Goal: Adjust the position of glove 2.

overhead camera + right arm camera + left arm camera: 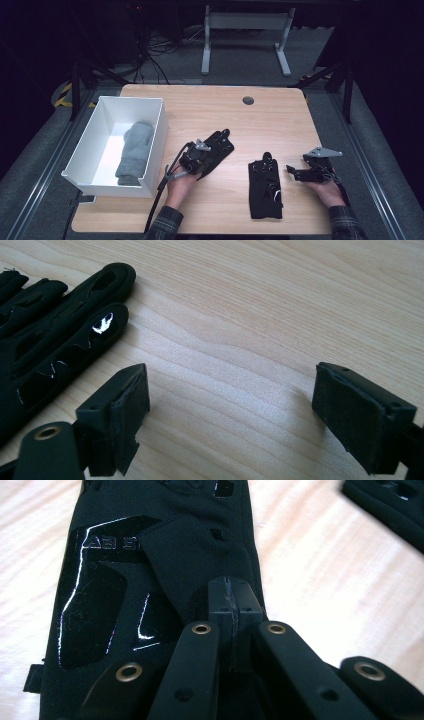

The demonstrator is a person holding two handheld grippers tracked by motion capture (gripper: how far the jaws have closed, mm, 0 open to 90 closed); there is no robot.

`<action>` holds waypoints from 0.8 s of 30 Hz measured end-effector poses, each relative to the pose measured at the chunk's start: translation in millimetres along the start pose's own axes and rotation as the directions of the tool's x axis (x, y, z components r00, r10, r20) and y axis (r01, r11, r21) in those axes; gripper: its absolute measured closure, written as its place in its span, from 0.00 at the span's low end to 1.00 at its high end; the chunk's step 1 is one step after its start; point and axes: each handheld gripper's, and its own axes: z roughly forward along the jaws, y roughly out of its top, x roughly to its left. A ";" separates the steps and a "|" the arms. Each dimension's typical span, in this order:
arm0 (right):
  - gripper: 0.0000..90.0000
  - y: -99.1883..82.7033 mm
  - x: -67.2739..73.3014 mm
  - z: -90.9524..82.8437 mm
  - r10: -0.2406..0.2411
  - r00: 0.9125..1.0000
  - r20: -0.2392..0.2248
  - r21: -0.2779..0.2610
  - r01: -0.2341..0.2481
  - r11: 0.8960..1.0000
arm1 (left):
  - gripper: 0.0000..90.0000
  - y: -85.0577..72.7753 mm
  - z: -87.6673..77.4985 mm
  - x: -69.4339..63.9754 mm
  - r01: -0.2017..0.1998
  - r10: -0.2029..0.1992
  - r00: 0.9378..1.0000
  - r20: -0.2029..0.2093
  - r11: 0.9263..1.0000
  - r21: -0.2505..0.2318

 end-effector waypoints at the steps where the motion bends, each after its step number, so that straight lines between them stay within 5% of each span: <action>1: 0.18 0.0 0.0 0.0 0.000 1.000 0.000 0.000 0.000 1.000 | 1.00 -0.9 -0.1 -3.5 -0.008 0.008 1.000 0.004 1.000 0.000; 16: 0.18 0.0 0.0 0.0 0.000 1.000 0.000 0.000 0.000 1.000 | 1.00 -5.8 -0.1 -47.7 -0.075 0.074 0.995 0.066 0.997 0.022; 21: 0.18 0.0 0.0 0.0 0.000 1.000 0.000 0.000 0.000 1.000 | 0.98 2.0 -8.0 -48.9 -0.094 0.093 0.994 0.060 0.996 0.004; 24: 0.18 0.0 0.0 0.0 0.000 1.000 0.000 0.000 0.000 1.000 | 0.99 6.1 -16.9 -38.9 -0.080 0.080 0.996 0.038 0.997 -0.006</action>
